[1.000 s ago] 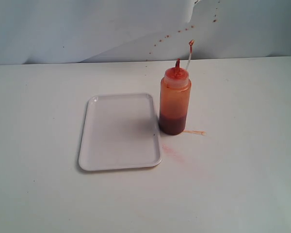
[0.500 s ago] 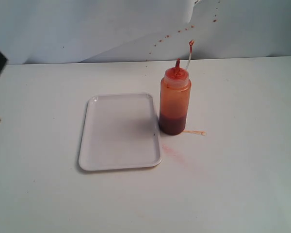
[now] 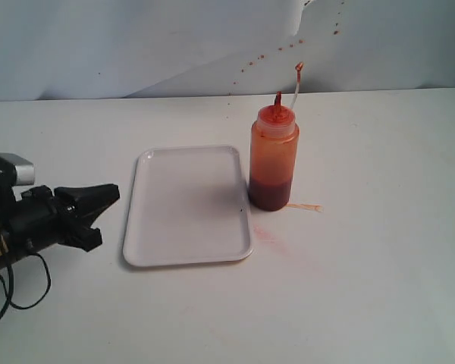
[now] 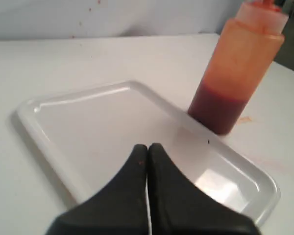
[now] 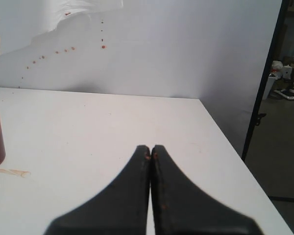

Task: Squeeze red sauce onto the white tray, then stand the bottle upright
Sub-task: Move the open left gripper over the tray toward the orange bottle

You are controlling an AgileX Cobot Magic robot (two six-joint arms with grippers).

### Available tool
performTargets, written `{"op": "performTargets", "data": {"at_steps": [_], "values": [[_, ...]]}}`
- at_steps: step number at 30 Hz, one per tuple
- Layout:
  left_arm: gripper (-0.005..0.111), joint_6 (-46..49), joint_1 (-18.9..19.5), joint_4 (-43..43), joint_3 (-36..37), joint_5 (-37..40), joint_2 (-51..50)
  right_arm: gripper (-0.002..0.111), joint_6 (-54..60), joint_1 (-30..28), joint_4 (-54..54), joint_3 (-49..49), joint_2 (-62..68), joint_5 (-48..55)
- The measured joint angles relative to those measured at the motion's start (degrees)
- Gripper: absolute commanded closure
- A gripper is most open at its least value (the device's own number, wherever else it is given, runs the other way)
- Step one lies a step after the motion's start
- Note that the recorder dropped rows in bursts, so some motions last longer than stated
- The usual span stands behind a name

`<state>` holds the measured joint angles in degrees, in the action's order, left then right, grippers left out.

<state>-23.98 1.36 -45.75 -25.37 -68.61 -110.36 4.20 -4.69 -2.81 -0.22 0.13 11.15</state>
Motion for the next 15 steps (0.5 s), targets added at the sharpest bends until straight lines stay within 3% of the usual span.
{"op": "performTargets", "data": {"at_steps": [9, 15], "values": [[0.107, 1.79, 0.0, -15.45, -4.56, -0.37, -3.74, 0.108, 0.0, 0.0, 0.0, 0.0, 0.0, 0.0], [0.107, 2.06, 0.0, -17.48, -5.33, -0.37, -3.74, 0.108, 0.0, 0.0, 0.0, 0.0, 0.0, 0.0]]}}
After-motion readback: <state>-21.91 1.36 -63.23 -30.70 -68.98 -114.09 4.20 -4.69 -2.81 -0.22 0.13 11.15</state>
